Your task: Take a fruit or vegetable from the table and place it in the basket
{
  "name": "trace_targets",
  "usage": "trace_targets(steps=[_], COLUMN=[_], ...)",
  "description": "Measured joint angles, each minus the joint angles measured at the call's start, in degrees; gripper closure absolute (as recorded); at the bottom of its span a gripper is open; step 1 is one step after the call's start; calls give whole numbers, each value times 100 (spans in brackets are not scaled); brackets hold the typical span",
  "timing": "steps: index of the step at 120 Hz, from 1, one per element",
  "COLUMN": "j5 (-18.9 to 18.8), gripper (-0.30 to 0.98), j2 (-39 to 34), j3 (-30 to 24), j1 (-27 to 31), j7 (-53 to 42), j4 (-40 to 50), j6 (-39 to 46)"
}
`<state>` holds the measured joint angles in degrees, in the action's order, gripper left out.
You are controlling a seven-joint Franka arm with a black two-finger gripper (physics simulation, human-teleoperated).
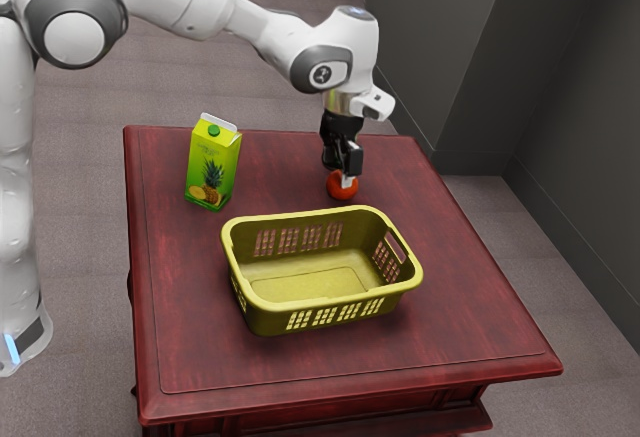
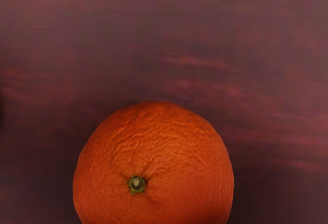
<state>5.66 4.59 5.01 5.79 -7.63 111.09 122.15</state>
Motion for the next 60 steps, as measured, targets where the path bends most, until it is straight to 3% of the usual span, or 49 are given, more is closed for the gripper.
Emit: trace_targets(steps=[60], j5=[44], gripper=[0], j2=[179], j3=[9], j1=[82], j7=[-1], j4=[-109], j6=[1])
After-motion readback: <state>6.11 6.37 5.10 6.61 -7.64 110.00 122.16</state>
